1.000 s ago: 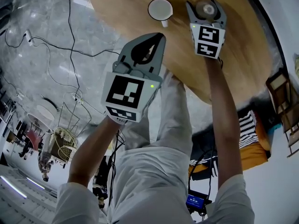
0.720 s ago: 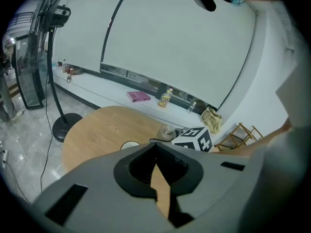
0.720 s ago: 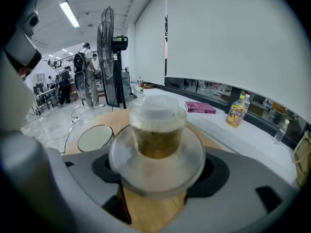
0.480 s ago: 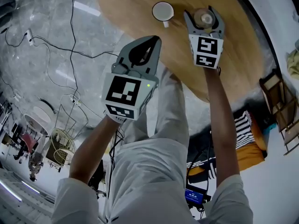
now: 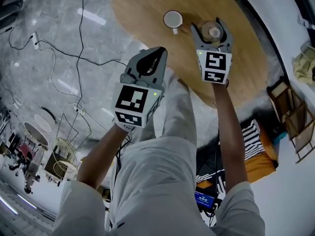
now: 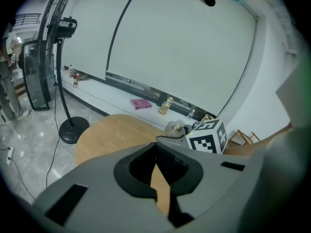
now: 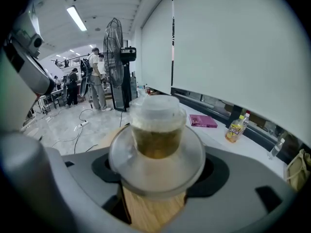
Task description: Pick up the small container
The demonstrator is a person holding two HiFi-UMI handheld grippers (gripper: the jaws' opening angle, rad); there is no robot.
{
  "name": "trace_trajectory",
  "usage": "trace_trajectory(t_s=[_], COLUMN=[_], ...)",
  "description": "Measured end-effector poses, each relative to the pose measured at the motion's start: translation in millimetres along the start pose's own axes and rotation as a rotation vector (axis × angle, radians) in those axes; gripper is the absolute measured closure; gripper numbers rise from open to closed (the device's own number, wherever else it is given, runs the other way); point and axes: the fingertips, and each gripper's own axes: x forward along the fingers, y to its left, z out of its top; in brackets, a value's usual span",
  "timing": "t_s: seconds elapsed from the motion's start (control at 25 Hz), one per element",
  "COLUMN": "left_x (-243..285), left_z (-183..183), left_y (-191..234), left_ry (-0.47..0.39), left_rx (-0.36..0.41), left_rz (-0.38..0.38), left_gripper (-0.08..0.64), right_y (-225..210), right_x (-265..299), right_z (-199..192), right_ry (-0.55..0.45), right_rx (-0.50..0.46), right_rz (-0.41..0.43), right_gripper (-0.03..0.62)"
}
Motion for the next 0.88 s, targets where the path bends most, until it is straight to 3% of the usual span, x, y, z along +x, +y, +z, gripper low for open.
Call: trace_trajectory(t_s=[0.88], left_x=[-95], left_z=[66], left_y=[-1], left_ry=[-0.134], left_rx=[-0.051], left_rz=[0.037], left_gripper=[0.541], right_y=[25], right_x=[-108], right_z=[114], right_ry=[-0.056], right_rx=[0.009], right_rz=[-0.01], right_gripper=[0.252])
